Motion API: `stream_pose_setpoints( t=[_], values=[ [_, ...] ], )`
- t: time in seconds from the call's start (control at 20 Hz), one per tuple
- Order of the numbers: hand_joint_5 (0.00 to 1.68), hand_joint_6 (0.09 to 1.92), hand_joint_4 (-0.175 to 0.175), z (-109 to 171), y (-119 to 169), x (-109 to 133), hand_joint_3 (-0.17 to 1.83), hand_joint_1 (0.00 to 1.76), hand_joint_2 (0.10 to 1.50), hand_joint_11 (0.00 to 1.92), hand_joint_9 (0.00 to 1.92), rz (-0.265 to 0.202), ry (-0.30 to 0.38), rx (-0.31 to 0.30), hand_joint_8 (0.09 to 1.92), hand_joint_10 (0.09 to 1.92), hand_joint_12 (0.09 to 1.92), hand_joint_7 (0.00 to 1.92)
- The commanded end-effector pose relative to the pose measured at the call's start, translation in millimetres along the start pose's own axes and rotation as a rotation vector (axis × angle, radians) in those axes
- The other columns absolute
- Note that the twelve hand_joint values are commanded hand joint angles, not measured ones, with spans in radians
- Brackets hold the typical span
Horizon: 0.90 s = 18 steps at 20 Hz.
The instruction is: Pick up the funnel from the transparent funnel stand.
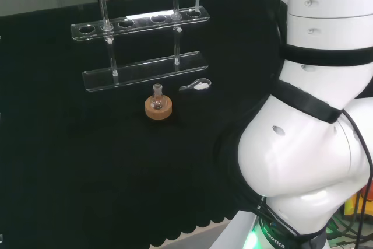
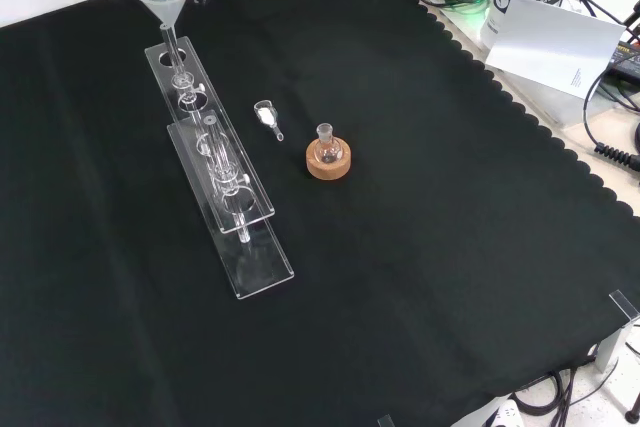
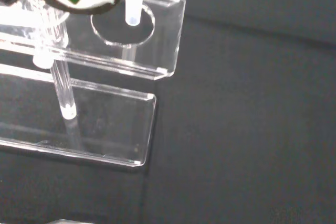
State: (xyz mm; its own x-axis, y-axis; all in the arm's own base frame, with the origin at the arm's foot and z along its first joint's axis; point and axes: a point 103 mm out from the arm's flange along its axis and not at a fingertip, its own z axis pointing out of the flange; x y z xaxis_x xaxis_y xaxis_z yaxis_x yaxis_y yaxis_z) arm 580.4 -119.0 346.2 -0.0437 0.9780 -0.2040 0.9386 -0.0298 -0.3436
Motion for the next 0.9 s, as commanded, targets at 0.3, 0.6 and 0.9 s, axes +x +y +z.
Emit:
stream_pose_setpoints(
  t=[0.3, 0.6, 0.9],
  values=[
    [0.49, 0.14, -0.053, -46.3, -87.9, 4.3, 0.67, 0.85, 0.66, 0.15, 0.31, 0.059, -0.051, -0.066, 0.76, 0.71, 1.4, 0.34],
    [0.5, 0.15, -0.051, -47.1, -115.5, 23.2, 0.68, 0.85, 0.66, 0.15, 0.31, 0.054, -0.061, -0.067, 0.76, 0.71, 1.4, 0.34],
    [0.51, 0.16, -0.05, -44.4, -142.5, 42.6, 0.68, 0.85, 0.66, 0.15, 0.31, 0.05, -0.056, -0.073, 0.76, 0.71, 1.4, 0.33]
  ],
)
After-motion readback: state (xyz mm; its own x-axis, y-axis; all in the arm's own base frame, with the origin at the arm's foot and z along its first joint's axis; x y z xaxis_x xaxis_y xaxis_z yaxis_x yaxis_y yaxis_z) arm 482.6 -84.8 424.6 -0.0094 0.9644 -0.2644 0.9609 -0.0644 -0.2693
